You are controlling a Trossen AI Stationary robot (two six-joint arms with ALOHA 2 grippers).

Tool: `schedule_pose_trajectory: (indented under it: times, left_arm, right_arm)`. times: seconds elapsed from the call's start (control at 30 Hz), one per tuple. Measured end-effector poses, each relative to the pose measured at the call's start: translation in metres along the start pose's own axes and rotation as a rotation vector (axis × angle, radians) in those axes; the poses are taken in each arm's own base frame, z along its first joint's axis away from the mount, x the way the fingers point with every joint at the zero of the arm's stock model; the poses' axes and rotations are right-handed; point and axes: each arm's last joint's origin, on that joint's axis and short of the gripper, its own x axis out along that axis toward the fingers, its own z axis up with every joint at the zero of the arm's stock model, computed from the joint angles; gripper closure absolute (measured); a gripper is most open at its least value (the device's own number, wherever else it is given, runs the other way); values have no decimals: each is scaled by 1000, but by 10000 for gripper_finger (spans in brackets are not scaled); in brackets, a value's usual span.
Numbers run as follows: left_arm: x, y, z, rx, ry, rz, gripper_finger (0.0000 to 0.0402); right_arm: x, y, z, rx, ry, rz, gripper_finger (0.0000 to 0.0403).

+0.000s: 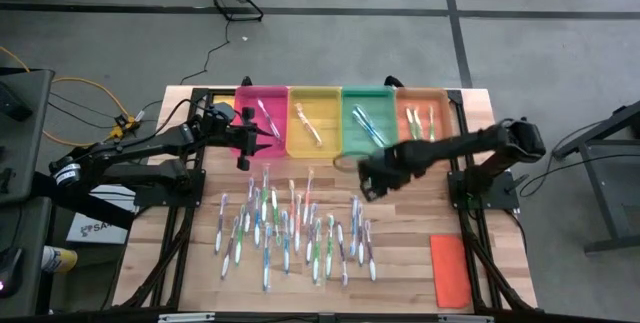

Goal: Pick & Place Toothbrushes
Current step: Put the purple toothbrush into the pink bin

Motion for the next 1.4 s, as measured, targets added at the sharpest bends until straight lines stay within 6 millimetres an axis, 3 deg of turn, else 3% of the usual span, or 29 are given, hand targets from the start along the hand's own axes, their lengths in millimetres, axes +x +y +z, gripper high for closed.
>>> schedule_pose_trajectory:
  times: [0.27,0.57,0.87,1.07,1.4]
  left_arm:
    - [0,0,0,17,3,-4,272]
    - [0,-3,-3,7,30,-31,272]
    - [0,-4,-4,5,39,-42,272]
    - [0,-4,-4,7,39,-42,272]
    - [0,-4,-4,7,38,-42,272]
  right_arm:
    - [2,31,-70,30,-18,119,227]
    - [38,62,-113,86,1,187,227]
    - [43,92,-126,140,-6,152,227]
    - [36,108,-127,139,-1,11,227]
    - [45,112,-129,186,32,-95,252]
